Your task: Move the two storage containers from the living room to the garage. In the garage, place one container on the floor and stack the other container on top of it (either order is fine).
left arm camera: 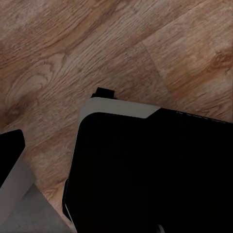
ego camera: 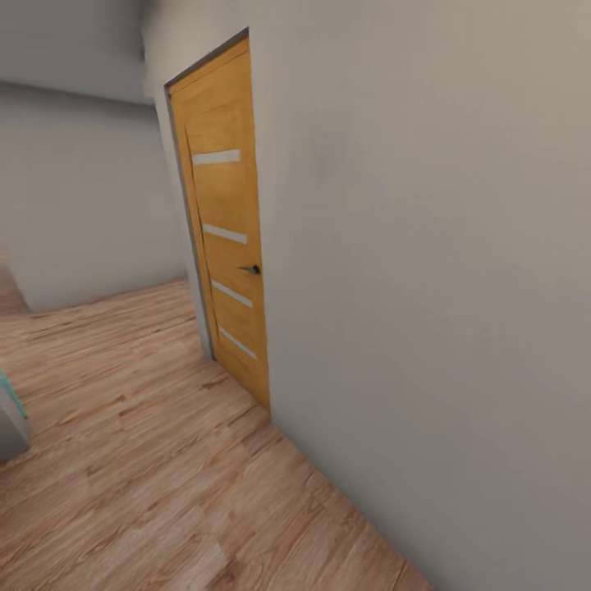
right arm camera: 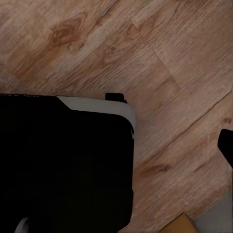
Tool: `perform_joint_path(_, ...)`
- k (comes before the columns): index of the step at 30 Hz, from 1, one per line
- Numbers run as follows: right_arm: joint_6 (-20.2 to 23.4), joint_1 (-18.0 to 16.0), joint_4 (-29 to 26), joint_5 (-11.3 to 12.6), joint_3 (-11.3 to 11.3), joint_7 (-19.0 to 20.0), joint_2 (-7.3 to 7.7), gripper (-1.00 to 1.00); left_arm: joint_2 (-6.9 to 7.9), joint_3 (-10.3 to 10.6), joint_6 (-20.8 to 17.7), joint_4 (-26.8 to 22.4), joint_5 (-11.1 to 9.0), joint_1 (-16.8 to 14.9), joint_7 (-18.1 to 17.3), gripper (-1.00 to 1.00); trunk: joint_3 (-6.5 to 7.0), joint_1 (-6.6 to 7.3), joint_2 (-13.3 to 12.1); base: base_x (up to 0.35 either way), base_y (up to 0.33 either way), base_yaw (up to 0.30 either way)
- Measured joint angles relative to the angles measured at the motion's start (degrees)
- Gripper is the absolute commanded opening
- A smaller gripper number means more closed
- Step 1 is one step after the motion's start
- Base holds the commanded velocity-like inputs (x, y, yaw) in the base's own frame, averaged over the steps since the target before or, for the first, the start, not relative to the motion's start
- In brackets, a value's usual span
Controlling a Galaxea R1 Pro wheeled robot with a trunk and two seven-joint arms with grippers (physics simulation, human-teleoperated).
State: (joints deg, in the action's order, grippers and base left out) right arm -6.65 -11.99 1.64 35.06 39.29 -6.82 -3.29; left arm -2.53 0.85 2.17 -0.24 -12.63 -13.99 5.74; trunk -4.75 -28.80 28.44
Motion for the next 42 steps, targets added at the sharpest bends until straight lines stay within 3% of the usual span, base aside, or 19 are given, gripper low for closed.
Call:
perform_joint_path(26,0.0,0.0,0.0,-0.1,0.0,0.0,-0.17,1.0,0.0,0.0,0.0,0.0,0.0,0.0,0.0,1.0,0.0,0.0,0.0,0.317,0.0,0.276)
perform_joint_path(42,0.0,0.0,0.0,-0.1,0.0,0.0,-0.16,1.0,0.0,0.0,0.0,0.0,0.0,0.0,0.0,1.0,0.0,-0.03,0.0,0.034,0.0,0.276)
